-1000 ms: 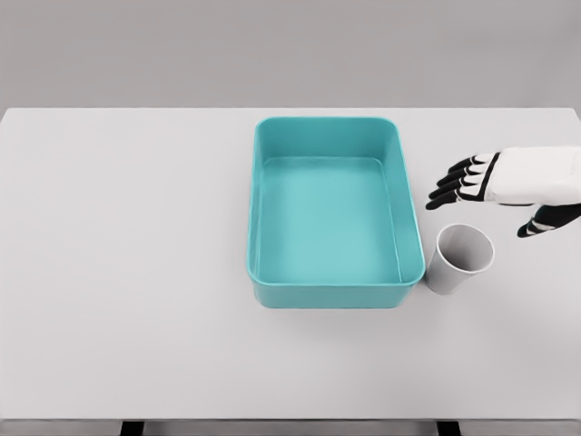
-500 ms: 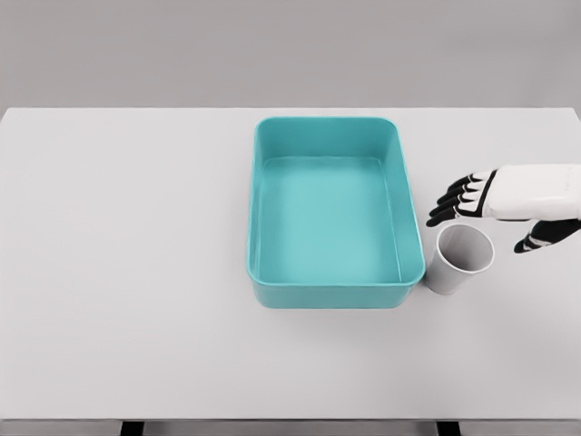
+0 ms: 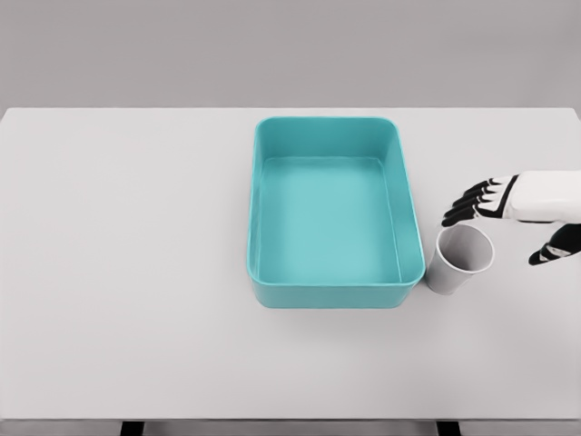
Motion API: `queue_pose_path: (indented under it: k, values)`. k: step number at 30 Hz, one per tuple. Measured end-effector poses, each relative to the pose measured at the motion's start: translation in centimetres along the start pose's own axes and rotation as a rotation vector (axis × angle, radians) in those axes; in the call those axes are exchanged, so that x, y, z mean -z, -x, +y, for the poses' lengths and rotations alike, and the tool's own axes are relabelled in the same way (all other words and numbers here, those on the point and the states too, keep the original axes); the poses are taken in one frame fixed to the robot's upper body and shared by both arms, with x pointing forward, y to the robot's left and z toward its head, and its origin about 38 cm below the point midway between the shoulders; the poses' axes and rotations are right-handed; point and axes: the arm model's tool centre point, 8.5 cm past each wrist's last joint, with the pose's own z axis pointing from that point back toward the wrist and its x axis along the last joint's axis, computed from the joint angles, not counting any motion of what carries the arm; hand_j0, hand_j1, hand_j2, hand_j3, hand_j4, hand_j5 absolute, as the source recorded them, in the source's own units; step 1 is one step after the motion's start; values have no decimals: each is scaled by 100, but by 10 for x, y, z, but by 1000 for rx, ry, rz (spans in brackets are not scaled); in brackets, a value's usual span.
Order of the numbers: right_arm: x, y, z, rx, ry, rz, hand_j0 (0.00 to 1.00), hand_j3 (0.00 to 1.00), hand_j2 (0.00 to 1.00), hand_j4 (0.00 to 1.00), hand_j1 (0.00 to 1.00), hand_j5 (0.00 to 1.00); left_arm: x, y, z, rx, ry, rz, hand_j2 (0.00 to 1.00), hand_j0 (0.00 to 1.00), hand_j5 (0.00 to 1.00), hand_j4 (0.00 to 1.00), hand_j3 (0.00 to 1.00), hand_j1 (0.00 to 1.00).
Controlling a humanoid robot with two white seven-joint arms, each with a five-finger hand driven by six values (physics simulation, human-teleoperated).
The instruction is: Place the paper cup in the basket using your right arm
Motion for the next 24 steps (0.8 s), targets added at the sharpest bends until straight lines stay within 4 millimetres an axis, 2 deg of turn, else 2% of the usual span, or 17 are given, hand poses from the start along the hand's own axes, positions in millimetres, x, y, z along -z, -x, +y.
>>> queue_pose_path:
  k: [4,11,16,19,24]
  values:
    - [-12,0,-3,32,30,7,98,98,98,98,98,98,0,0,0,0,0,0,100,100,100,100,100,100]
    - [-12,0,1,121,69,-26,99,99,99,99,99,99,0,0,0,0,0,0,100,100,100,100,100,100]
    - [-12,8,13,224,91,-26,100,100,100,100,100,100,0,0,0,0,0,0,100,100,100,100,100,100]
    - [-18,16,11,270,129,-21,100,100,100,100,100,100,0,0,0,0,0,0,100,100,100,100,100,100]
    - [-15,25,17,352,193,-36,100,100,100,100,100,100,0,0,0,0,0,0,100,100,100,100,100,100]
